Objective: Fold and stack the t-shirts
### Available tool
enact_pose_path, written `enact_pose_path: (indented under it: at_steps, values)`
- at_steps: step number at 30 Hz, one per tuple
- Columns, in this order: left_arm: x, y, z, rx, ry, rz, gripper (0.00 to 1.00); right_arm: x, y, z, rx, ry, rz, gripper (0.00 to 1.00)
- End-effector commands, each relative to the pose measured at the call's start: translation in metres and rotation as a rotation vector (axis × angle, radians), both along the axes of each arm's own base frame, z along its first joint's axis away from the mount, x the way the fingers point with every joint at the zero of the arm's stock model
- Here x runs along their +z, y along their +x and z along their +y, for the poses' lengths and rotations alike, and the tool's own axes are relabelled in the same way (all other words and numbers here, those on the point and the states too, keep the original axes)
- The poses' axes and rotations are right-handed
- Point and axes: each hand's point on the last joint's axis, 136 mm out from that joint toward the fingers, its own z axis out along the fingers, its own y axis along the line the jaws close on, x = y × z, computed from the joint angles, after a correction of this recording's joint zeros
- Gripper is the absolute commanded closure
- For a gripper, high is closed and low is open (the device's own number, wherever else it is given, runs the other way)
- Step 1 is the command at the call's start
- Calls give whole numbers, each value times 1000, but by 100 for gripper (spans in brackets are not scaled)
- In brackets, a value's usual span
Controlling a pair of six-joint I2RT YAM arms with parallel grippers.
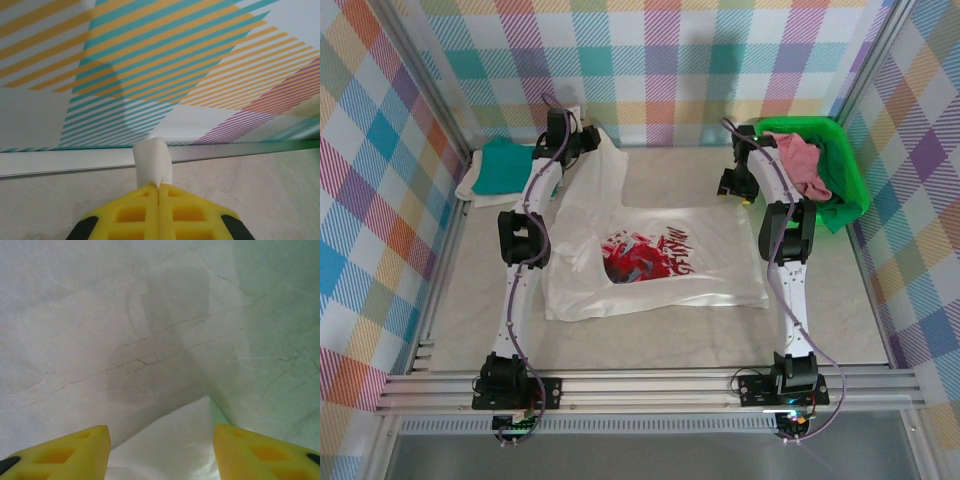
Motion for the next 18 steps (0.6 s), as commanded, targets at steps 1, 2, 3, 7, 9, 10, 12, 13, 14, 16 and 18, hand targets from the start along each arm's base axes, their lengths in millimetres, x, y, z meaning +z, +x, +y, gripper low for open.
enact_pose_path:
  at_steps: [1,2,3,7,9,10,12,13,14,16,18]
  values:
    - [44,2,4,-11,-1,-95,100,-6,-8,-9,-26,-21,40,40]
    - [44,1,4,-13,-2,-91,100,-9,-9,-11,-30,-32,48,40]
    - [43,1,4,-14,-1,-90,100,-12,-9,-11,-32,-39,52,40]
    - [38,-2,4,-19,4,-63,100,-19,-5,-6,-37,-7,49,42]
    - [42,-2,4,-21,3,-73,100,-22,-3,-3,-44,9,46,45]
    - [42,-1,4,-21,1,-74,100,-24,-1,-1,-44,18,44,47]
    - [43,-2,3,-24,-2,-79,100,-28,-2,1,-48,35,55,52]
    - [44,-2,3,-25,-3,-79,100,-29,-2,3,-50,41,59,52]
    - [45,-2,2,-30,-4,-82,100,-30,-3,4,-50,51,62,53]
    - [46,-2,2,-32,-6,-82,100,-29,-4,5,-55,57,64,60]
    - [49,-3,2,-33,-2,-88,100,-25,-2,3,-59,48,47,70]
